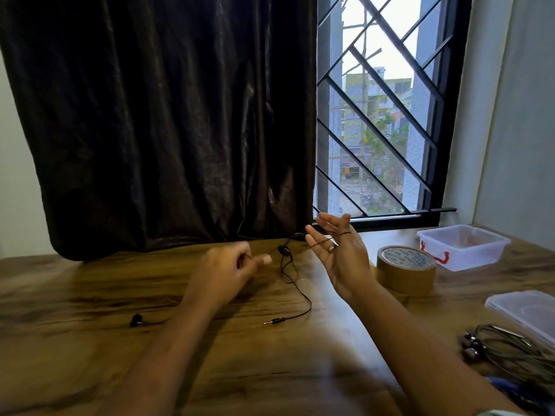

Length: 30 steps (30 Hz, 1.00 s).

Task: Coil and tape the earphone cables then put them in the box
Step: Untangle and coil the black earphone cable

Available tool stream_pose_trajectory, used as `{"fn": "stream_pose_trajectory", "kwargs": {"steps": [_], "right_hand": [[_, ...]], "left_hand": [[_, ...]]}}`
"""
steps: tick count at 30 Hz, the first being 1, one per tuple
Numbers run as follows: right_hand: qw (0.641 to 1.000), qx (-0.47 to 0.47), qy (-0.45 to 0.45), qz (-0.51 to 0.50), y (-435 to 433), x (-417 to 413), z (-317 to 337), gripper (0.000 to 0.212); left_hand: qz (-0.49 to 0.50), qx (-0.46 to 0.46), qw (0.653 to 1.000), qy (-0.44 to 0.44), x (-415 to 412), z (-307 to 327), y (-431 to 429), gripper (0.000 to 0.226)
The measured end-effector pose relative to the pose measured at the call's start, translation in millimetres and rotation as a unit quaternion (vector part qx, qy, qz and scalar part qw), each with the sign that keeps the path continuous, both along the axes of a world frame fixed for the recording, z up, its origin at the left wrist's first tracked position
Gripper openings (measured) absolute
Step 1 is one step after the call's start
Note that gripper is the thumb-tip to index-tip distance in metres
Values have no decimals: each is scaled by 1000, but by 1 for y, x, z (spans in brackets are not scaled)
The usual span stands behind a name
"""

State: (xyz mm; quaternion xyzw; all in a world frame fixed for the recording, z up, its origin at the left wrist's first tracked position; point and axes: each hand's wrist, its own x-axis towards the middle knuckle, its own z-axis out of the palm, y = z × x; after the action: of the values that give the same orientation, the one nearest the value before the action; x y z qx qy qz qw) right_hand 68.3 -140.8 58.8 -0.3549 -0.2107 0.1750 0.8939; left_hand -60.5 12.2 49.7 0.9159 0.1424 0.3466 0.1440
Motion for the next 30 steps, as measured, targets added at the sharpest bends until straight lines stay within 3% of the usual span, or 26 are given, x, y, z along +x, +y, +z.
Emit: {"fn": "stream_pose_trajectory", "kwargs": {"steps": [2,5,9,11,14,18,20,21,24,26,29,30], "right_hand": [[1000,-8,-13,-18,3,-1,-3,38],[995,-34,-49,-84,5,-1,-5,35],[985,-90,-56,-135,1,7,-5,39],[977,-117,-73,-164,-4,9,-5,38],[946,-222,-167,-169,-7,10,-7,32],[947,-243,-205,-37,-4,5,-8,24],[900,-329,-287,3,-2,3,-11,10],[857,-392,-335,17,-2,3,-14,18],[659,-563,-498,27,1,6,-22,32],[557,-633,-537,28,1,6,-24,48],[449,-659,-596,-93,-5,-3,-15,56],[438,-640,-610,-160,-7,-6,-11,56]], "left_hand": [[18,48,994,98,-3,1,1,51],[36,36,994,102,-9,3,8,89],[66,-92,980,163,-7,-5,16,119],[53,-153,969,189,-5,-10,15,126],[61,-122,966,218,-3,-17,14,128],[21,-173,975,141,1,-19,13,119],[-3,-192,979,71,3,-18,11,110],[-12,-188,981,43,5,-17,10,104],[-40,-165,985,-31,8,-14,8,80],[-57,-135,987,-70,8,-11,3,60],[-69,-70,988,-119,6,-4,-10,46],[-75,-56,988,-127,6,-3,-14,48]]}}
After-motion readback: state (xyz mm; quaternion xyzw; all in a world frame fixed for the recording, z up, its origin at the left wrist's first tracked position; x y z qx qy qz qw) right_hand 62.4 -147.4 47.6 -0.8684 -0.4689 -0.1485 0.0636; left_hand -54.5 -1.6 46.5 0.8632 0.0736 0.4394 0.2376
